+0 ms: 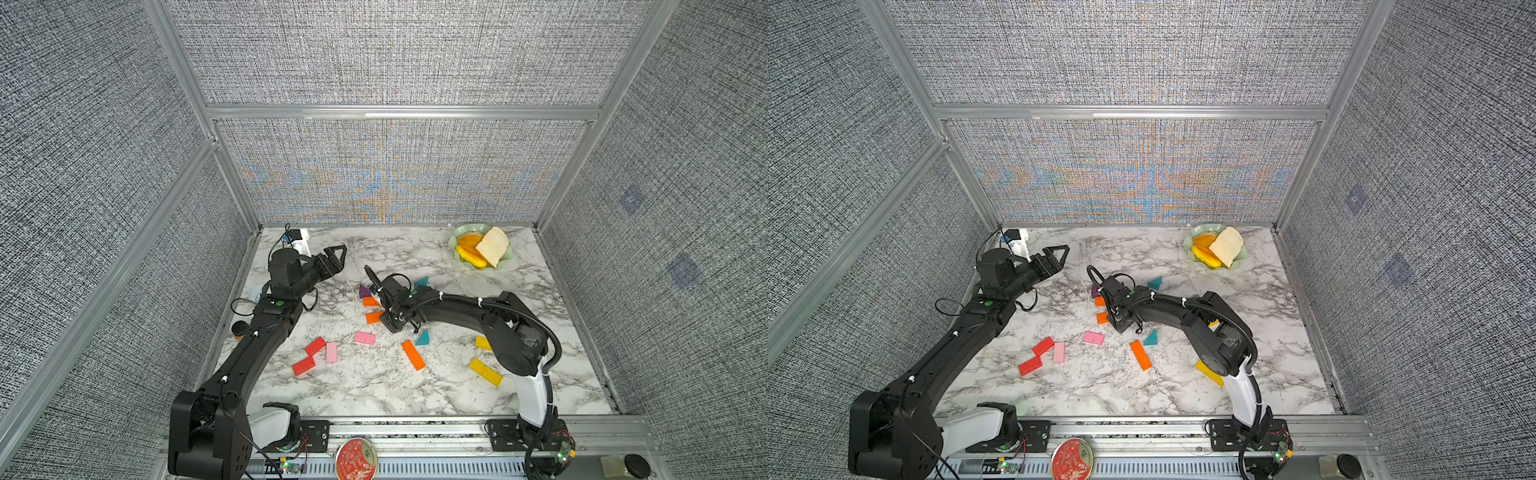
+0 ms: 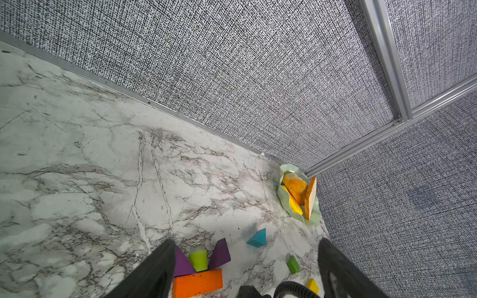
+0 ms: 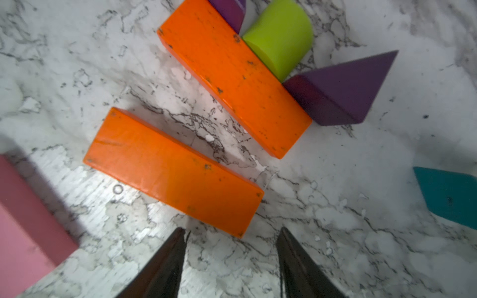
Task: Assemble a carrot with building blocks
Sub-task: Place the building block at the center of the board, then assemble the building block at the center of the board.
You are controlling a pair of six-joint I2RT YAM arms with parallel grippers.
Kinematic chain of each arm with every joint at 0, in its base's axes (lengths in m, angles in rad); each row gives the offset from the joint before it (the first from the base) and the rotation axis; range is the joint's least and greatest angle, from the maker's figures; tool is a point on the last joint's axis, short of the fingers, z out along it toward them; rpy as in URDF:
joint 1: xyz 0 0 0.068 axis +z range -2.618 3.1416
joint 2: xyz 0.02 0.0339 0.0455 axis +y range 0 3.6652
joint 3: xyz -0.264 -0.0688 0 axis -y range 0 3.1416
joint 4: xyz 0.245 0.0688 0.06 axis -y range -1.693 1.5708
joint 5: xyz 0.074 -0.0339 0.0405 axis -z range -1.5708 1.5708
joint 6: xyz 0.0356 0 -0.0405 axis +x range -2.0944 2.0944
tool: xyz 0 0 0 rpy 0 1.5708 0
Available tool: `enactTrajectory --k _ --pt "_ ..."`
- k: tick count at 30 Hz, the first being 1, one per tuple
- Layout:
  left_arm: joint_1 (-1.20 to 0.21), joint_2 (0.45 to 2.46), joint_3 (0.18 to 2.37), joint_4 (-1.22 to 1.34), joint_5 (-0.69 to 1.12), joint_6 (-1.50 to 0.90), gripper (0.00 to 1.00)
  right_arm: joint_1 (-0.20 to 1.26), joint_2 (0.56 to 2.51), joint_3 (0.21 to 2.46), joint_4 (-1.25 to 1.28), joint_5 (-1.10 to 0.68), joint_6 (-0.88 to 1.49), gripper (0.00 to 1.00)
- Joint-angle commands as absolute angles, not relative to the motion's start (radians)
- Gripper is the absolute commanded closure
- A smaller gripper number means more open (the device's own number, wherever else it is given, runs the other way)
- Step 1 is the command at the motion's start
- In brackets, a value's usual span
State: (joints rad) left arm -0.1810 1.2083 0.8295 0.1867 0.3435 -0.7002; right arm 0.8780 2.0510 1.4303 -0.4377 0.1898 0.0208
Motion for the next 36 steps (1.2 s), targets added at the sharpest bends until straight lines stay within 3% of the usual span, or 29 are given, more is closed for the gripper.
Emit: enactTrajectory --k 1,36 --pt "-0.180 1.204 0.828 0.222 0.354 -0.701 0.13 0.884 2.056 1.431 -0.442 0.153 0.054 0.31" --pt "-0.180 1.203 0.825 0.222 0.345 -0.699 0.13 0.884 2.140 1.525 -0.447 0.191 0.230 0.36"
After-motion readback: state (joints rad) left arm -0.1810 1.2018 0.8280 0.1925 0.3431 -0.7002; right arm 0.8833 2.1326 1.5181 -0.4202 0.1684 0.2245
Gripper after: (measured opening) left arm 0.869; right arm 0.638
